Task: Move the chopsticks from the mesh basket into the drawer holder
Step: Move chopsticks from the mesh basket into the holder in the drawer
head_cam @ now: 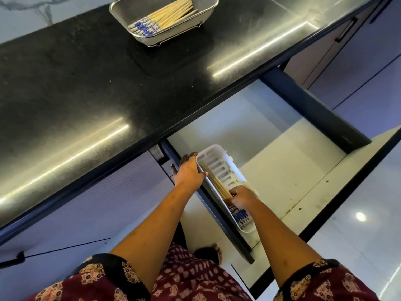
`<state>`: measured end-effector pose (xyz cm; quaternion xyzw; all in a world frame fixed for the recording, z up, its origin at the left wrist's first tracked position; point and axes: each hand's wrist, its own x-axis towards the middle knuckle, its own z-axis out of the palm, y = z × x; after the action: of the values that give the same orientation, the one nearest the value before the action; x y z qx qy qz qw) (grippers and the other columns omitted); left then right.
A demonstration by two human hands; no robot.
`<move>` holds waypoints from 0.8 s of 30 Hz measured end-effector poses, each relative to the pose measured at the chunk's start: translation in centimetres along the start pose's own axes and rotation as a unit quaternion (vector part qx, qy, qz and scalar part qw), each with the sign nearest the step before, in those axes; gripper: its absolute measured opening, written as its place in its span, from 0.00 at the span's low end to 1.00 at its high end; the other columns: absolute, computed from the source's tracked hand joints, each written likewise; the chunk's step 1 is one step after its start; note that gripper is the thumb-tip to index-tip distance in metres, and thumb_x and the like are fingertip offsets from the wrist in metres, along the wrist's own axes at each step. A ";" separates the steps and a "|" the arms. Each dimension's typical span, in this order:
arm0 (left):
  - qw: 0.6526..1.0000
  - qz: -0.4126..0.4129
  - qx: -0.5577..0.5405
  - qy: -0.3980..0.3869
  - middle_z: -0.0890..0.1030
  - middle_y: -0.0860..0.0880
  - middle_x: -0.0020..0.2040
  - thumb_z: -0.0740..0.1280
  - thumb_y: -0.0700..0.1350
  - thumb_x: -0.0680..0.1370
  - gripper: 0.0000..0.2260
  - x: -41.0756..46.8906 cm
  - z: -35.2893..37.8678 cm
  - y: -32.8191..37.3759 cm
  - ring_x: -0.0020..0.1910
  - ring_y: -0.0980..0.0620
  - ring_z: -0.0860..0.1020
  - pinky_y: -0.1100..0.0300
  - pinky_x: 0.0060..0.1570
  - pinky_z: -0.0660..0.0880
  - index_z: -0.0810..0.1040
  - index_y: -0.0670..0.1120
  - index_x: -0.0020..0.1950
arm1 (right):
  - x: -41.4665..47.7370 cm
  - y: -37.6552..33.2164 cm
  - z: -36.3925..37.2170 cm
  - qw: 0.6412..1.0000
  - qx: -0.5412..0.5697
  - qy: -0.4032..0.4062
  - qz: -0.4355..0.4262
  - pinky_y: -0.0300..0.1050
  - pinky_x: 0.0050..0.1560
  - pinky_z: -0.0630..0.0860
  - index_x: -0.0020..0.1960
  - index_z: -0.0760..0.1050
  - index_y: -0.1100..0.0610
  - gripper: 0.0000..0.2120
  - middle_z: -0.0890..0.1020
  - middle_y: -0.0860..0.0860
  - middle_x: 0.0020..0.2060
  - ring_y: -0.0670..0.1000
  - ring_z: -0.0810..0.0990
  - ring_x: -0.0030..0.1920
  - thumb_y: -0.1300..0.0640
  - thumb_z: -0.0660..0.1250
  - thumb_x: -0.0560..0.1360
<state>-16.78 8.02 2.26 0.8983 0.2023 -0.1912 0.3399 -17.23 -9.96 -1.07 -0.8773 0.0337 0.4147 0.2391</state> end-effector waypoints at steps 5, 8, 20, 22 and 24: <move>0.998 0.018 0.053 -0.002 0.70 0.46 0.69 0.71 0.51 0.73 0.31 -1.2 0.6 0.6 0.70 0.44 0.67 0.36 0.70 0.60 0.62 0.49 0.72 | -0.7 1.2 0.0 1.000 -0.005 -0.022 0.019 0.42 0.49 0.75 0.60 0.79 0.59 0.16 0.83 0.57 0.53 0.56 0.81 0.53 0.54 0.70 0.74; 0.998 0.026 0.055 -0.006 0.72 0.46 0.67 0.73 0.51 0.71 0.30 -1.5 0.9 0.5 0.69 0.45 0.68 0.37 0.70 0.61 0.64 0.48 0.69 | -0.9 1.9 0.0 0.999 -0.017 -0.032 0.028 0.49 0.57 0.79 0.58 0.79 0.59 0.15 0.83 0.58 0.54 0.57 0.81 0.54 0.56 0.71 0.73; 0.988 0.055 0.144 -0.022 0.75 0.45 0.67 0.70 0.55 0.73 0.31 -2.3 1.8 0.7 0.68 0.44 0.71 0.37 0.73 0.46 0.61 0.48 0.70 | -2.3 3.2 0.6 0.998 -0.059 -0.019 -0.001 0.47 0.54 0.75 0.64 0.72 0.55 0.20 0.79 0.55 0.58 0.55 0.77 0.55 0.55 0.69 0.73; 0.987 0.060 0.149 -0.022 0.72 0.46 0.69 0.70 0.55 0.73 0.34 -2.4 1.7 0.7 0.70 0.45 0.69 0.37 0.72 0.46 0.58 0.50 0.74 | -2.4 3.4 0.7 0.998 -0.054 -0.014 -0.003 0.45 0.51 0.73 0.66 0.69 0.55 0.24 0.78 0.55 0.59 0.54 0.76 0.54 0.55 0.70 0.73; 0.986 0.068 0.152 -0.023 0.71 0.47 0.71 0.70 0.55 0.73 0.34 -2.4 1.7 0.6 0.71 0.45 0.68 0.37 0.72 0.46 0.58 0.52 0.74 | -2.6 3.4 0.7 0.998 -0.062 -0.007 -0.009 0.45 0.53 0.73 0.66 0.68 0.55 0.24 0.77 0.55 0.59 0.55 0.76 0.56 0.55 0.70 0.73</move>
<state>-18.87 5.81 2.56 0.9465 0.1016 -0.2166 0.2164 -20.29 -13.00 -0.84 -0.8876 -0.0015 0.4204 0.1885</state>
